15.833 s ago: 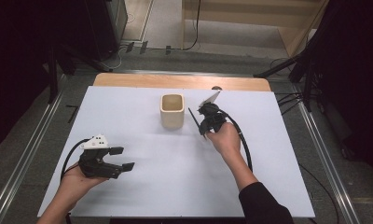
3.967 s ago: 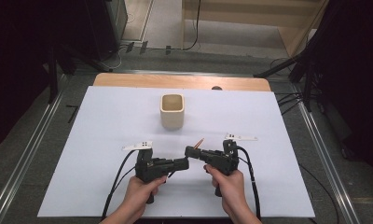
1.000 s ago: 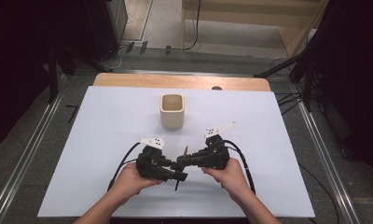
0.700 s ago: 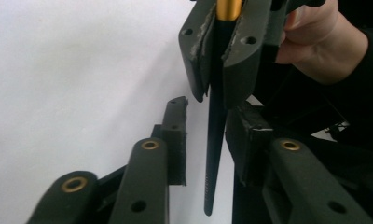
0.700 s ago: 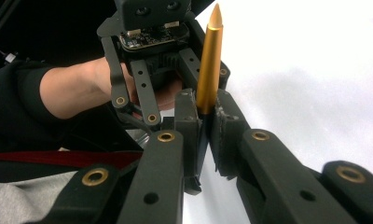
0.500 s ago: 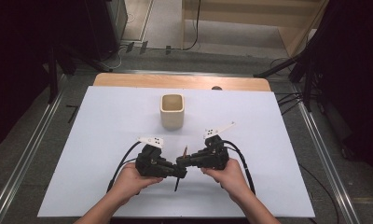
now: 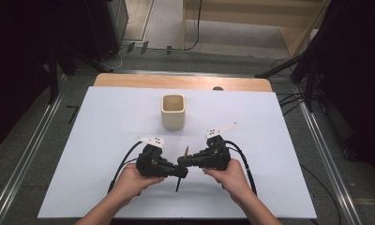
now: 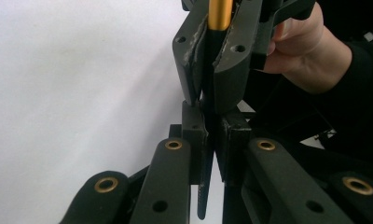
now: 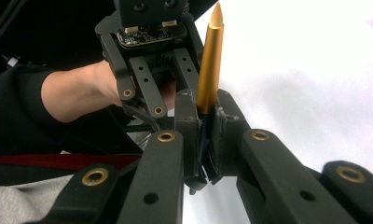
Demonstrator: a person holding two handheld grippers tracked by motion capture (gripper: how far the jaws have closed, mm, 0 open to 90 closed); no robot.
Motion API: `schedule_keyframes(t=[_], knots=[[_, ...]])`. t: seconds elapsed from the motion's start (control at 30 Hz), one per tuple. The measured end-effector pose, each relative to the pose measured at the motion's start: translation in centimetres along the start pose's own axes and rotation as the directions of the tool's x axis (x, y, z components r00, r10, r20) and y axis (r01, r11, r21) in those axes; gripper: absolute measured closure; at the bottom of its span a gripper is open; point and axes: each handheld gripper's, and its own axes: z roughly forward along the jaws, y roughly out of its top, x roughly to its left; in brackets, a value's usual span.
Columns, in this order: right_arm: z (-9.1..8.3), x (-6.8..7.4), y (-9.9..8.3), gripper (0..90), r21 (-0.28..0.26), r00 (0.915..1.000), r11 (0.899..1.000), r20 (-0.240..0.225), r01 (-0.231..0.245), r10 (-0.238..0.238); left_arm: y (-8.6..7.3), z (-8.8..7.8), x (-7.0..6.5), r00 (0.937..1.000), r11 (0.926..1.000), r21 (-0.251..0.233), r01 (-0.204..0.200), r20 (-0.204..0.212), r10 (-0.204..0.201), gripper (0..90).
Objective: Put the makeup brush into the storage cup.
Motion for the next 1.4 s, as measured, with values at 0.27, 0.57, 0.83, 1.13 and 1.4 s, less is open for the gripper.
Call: schedule_keyframes(t=[0.27, 0.57, 0.83, 1.13, 1.4], knots=[[0.0, 0.0, 0.0, 72.9, -0.012, 1.0, 1.0, -0.005, -0.005, 0.005, 0.0, 0.0, -0.1, 1.0, 1.0, 0.002, -0.003, -0.004, 0.003, 84.5], [-0.1, 0.5, 0.0, 30.5, -0.089, 0.9932, 0.991, 0.065, 0.102, -0.096, 0.1, -0.1, -0.1, 1.0, 1.0, 0.004, -0.006, -0.008, 0.006, 84.5], [-0.5, 0.5, 0.0, 24.6, -0.105, 0.9909, 0.989, 0.095, 0.106, -0.096, 0.1, -0.2, 0.0, 1.0, 1.0, 0.006, -0.001, -0.009, 0.001, 84.6], [-1.1, 0.6, -0.2, 24.6, -0.09, 0.9855, 0.988, 0.123, 0.128, -0.117, 0.1, -0.4, 0.0, 0.9999, 1.0, 0.006, 0.001, -0.013, 0.0, 84.6], [-2.1, 0.6, -0.7, 24.7, -0.098, 0.9779, 0.983, 0.158, 0.154, -0.138, 0.1, -0.5, 0.0, 0.9997, 1.0, 0.006, -0.004, -0.025, 0.004, 84.5]])
